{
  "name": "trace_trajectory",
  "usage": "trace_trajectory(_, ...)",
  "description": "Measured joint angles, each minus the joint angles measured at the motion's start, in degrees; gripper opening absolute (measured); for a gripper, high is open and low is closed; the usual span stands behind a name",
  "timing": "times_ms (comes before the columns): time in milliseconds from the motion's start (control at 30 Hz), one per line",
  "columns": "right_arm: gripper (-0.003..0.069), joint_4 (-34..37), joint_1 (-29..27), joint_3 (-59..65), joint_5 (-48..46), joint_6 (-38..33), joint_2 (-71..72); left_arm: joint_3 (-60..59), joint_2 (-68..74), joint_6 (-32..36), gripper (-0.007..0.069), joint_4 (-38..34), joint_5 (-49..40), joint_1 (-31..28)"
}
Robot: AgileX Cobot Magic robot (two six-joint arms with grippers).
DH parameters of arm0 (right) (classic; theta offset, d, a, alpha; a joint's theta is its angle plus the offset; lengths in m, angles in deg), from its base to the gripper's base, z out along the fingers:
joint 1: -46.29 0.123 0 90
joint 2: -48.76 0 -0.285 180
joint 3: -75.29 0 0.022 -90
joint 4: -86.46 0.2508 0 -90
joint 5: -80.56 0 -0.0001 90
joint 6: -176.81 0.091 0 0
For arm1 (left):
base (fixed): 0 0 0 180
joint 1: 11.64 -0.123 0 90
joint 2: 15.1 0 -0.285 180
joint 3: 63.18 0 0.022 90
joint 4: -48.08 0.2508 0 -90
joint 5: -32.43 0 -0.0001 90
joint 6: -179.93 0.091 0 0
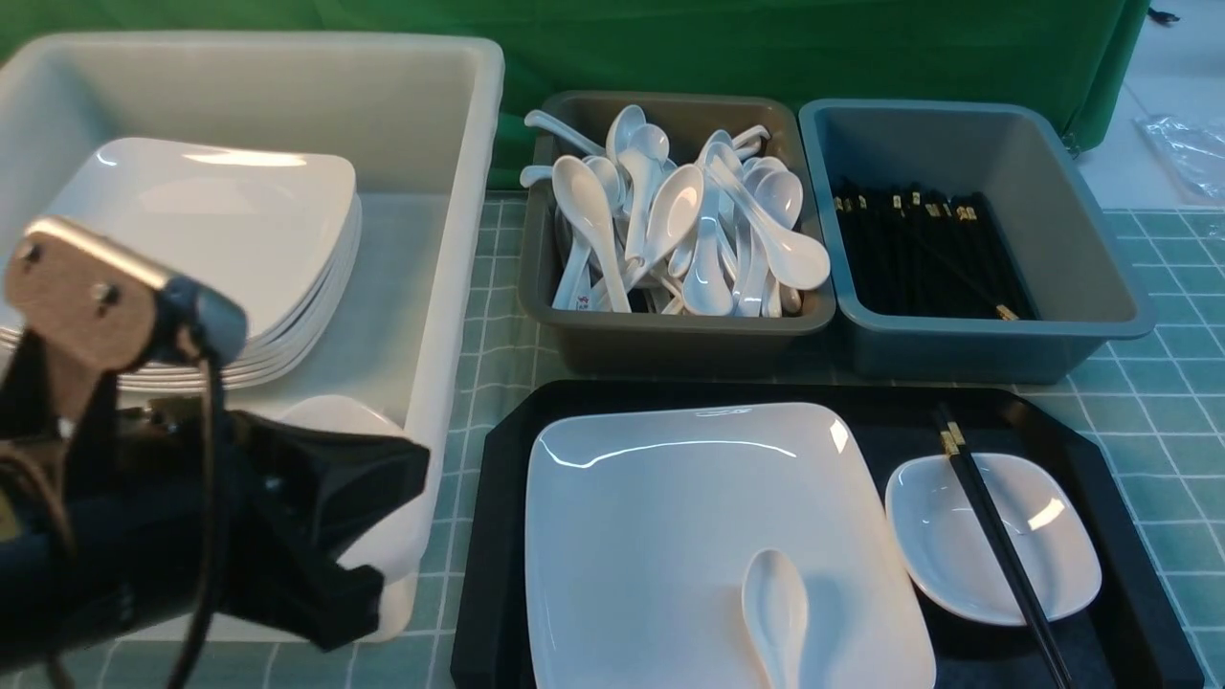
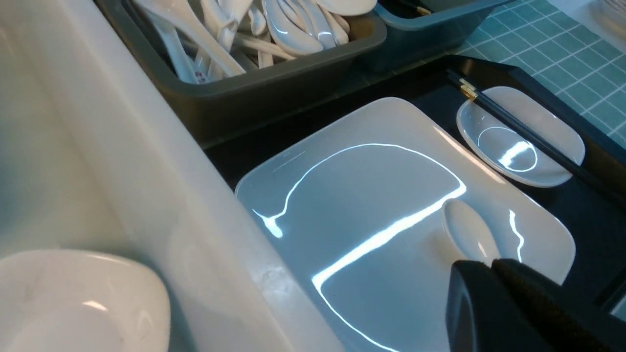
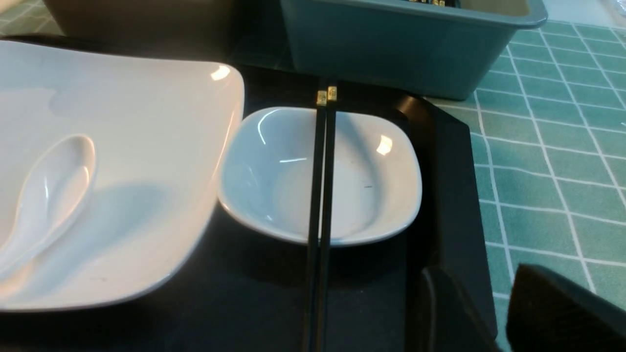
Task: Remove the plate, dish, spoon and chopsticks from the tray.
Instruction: Use the right arm to grab a pair of chopsticks from the plate
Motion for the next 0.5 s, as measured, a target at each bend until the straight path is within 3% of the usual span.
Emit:
trace_trajectory(200,0.0242,0.82,0.00,0.00,0.61,0.67,0.00,0.00,0.24,0.33,0.0013,-0.06,0.49,0.05)
trace_trajectory(300,0.0242,6.97,0.00,0.00,3.29,7.27,0.00,0.00,-1.87,0.39,0.0013,0.10,0.49,0.05)
trace_trajectory(500,0.0242,10.00,0.00,0.00,16.22,18.39,0.00,0.00,-6.25,0.71,0.0013,2.06,0.49,0.05)
